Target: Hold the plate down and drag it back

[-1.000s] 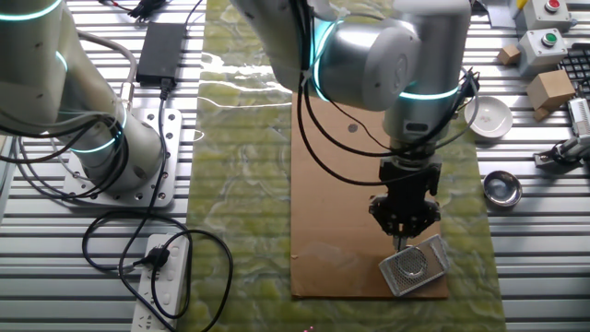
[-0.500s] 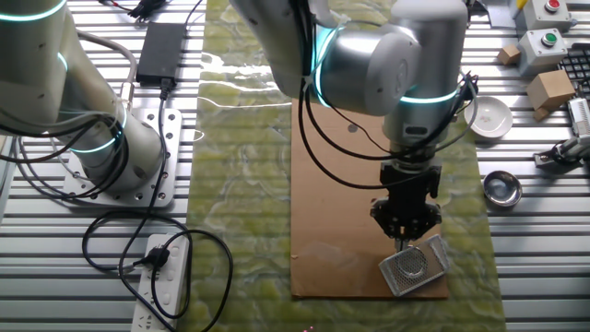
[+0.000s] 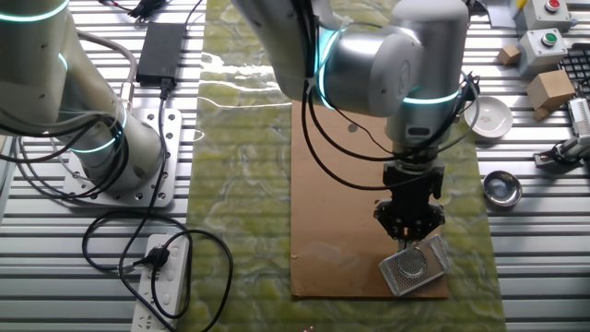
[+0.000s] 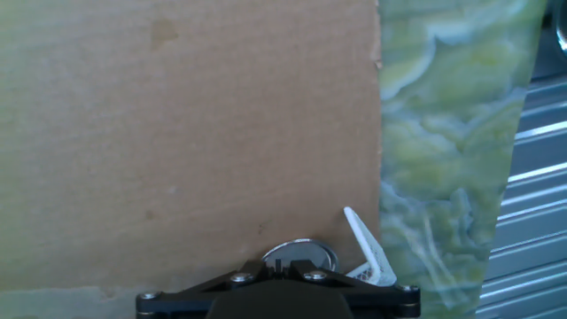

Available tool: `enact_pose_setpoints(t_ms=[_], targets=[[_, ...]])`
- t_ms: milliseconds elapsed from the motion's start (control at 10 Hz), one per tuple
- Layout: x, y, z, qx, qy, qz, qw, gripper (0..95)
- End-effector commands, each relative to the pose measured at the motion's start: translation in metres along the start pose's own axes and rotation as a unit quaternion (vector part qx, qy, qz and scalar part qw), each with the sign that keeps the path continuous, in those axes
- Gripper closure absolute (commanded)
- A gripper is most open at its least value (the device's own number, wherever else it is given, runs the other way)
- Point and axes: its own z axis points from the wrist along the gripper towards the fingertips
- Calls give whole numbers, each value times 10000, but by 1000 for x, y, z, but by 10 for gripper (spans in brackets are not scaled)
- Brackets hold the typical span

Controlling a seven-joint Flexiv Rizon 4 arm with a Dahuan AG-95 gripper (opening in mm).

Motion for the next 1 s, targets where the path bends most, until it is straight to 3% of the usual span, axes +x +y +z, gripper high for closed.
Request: enact_pose_setpoints(t_ms=[100,1000], targets=[[2,-1,0,36,2,-14,10000,950],[1,-5,-2,280,29,-634,9976,950]])
